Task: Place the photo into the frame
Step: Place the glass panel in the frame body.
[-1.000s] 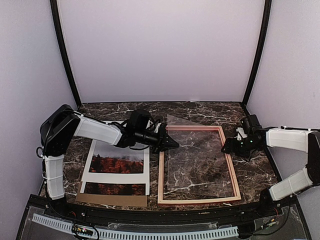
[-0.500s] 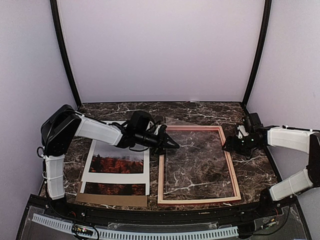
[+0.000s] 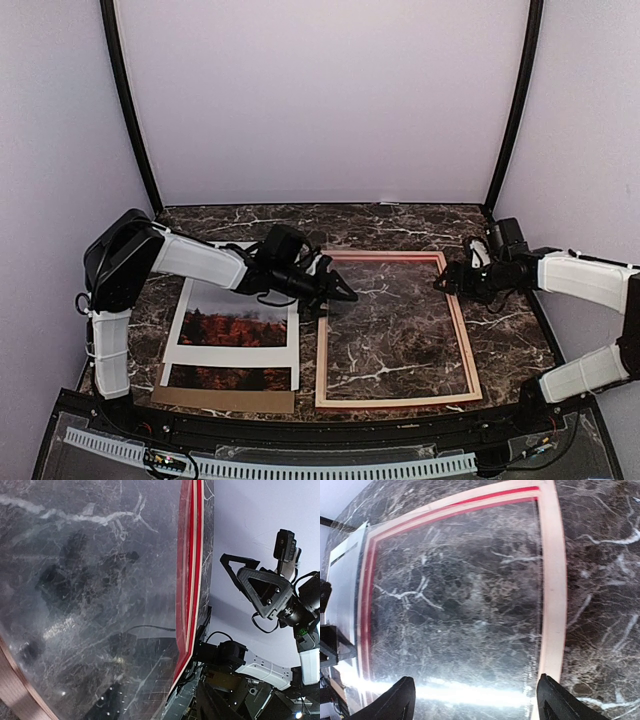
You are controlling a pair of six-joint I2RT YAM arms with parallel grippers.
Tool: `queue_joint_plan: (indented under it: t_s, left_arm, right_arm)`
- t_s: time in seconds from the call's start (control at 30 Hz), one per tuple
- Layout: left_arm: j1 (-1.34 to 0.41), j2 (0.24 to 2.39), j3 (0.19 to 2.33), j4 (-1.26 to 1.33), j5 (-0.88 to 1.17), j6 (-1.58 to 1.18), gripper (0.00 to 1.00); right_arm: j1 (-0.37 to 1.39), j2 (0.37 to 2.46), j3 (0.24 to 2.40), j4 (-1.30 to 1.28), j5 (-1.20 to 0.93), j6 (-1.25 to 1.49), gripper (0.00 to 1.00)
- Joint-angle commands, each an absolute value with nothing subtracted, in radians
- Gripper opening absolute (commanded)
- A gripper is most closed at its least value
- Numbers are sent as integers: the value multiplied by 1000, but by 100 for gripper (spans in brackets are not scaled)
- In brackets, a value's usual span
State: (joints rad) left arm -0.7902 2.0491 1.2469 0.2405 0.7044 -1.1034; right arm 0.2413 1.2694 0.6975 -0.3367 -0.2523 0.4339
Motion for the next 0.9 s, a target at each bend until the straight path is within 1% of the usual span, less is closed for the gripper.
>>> queue_joint_plan:
  t_s: [0.0, 0.23, 0.37, 0.63, 0.77, 0.87]
  left_arm:
    - [-800, 2052, 1288, 186, 685, -1045, 53]
    - [-802, 2060, 1292, 172, 683, -1032, 55]
    - [-802, 2060, 1292, 179, 687, -1036, 54]
    - [-802, 2059, 1290, 198, 690, -1047, 41]
    - [-802, 2056, 1290, 204, 690, -1048, 34]
    - [-802, 2054, 1290, 209, 691, -1049, 30]
  right_arm:
    - [294, 1275, 738, -252, -351, 472, 85]
    - [350, 1325, 765, -223, -347, 491, 85]
    - [349, 1325, 773, -261, -269, 492, 85]
    - [332, 1323, 779, -395, -11, 454, 85]
    - [276, 1321, 738, -399, -5, 448, 83]
    - [244, 1329, 700, -376, -25, 442, 79]
